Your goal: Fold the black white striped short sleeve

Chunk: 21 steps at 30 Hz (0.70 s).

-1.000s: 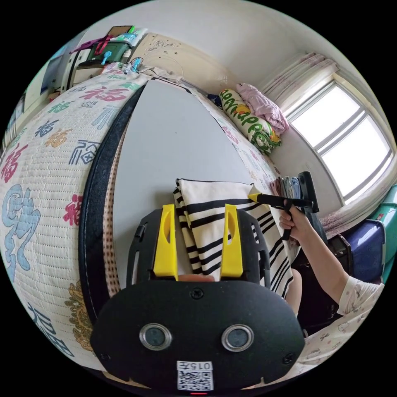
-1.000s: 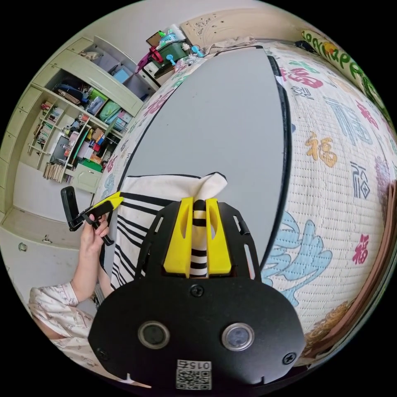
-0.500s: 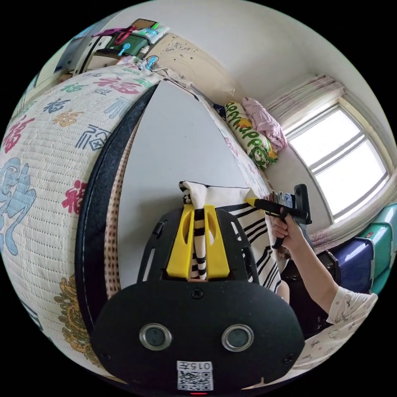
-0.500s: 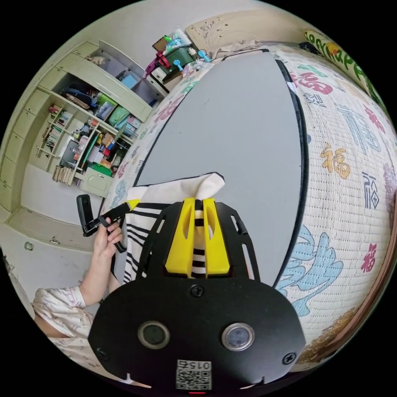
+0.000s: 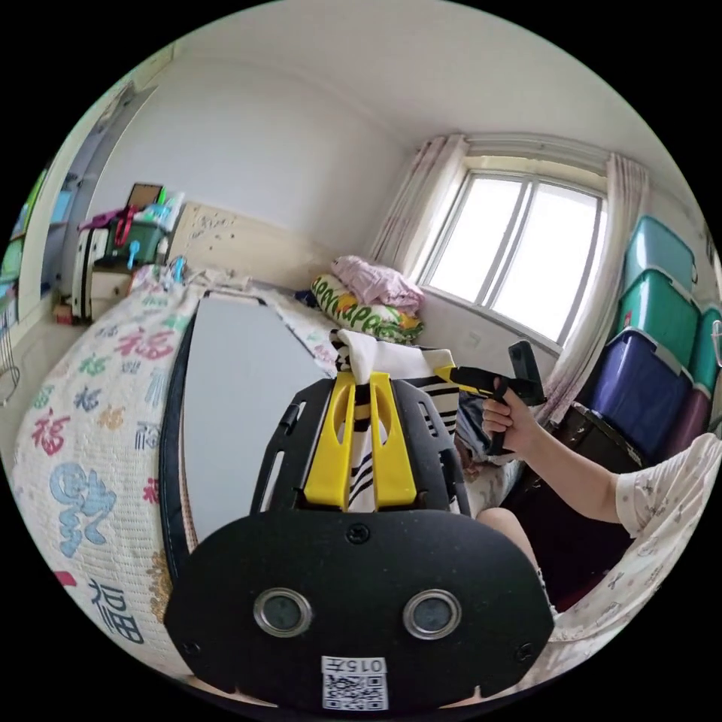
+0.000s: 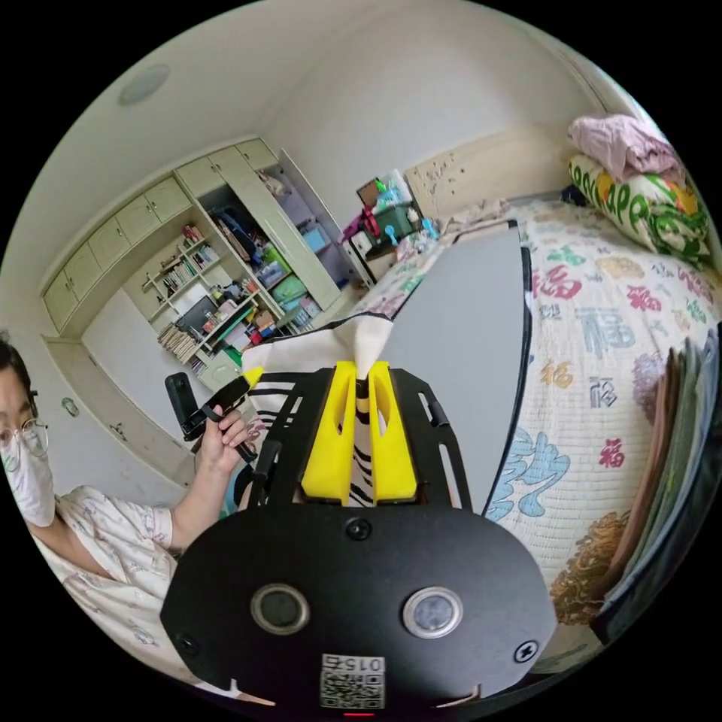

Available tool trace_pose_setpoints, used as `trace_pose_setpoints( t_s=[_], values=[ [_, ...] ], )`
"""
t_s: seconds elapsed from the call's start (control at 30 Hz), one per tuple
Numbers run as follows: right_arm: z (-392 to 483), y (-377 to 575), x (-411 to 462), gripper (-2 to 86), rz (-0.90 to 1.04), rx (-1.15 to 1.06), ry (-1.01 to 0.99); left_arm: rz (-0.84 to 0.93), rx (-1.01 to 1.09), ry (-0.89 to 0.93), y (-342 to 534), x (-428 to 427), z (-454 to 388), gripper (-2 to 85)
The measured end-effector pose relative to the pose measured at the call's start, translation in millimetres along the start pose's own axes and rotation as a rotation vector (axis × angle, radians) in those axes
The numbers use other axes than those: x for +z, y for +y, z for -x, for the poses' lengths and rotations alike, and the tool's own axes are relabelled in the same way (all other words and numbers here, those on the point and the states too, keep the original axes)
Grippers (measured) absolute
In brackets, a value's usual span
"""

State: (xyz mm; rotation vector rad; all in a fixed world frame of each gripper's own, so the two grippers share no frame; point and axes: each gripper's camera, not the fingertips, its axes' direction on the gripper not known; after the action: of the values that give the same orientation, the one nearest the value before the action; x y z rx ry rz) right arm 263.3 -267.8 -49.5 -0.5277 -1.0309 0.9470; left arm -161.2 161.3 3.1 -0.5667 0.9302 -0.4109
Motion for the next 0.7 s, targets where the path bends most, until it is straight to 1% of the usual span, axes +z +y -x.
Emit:
trace_pose_setpoints(
  t_s=[0.07, 0.23, 0.33, 0.43, 0.5, 0.6, 0.7],
  values=[
    [44, -13, -33, 1.3, -0.07, -0.021, 0.043, -0.043, 0.057, -0.004, -37, -19, -30, 0.7],
    [119, -47, -107, 1.2, -0.214, -0.029, 0.139, -0.1, 0.133, 0.031, -114, -39, -87, 0.6],
    [154, -76, -145, 1.2, -0.297, 0.042, 0.181, -0.134, 0.173, 0.049, -160, -40, -121, 0.5],
    [190, -112, -177, 1.2, -0.285, 0.112, 0.277, -0.141, 0.166, 0.089, -206, -34, -148, 0.5],
    [217, -133, -199, 1.3, -0.273, 0.115, 0.352, -0.147, 0.161, 0.12, -232, -32, -164, 0.5],
    [260, -160, -240, 1.3, -0.265, 0.121, 0.437, -0.159, 0.14, 0.215, -271, -33, -193, 0.4],
    [290, -172, -278, 1.4, -0.289, 0.135, 0.499, -0.168, 0.188, 0.273, -306, -36, -234, 0.4]
  ],
)
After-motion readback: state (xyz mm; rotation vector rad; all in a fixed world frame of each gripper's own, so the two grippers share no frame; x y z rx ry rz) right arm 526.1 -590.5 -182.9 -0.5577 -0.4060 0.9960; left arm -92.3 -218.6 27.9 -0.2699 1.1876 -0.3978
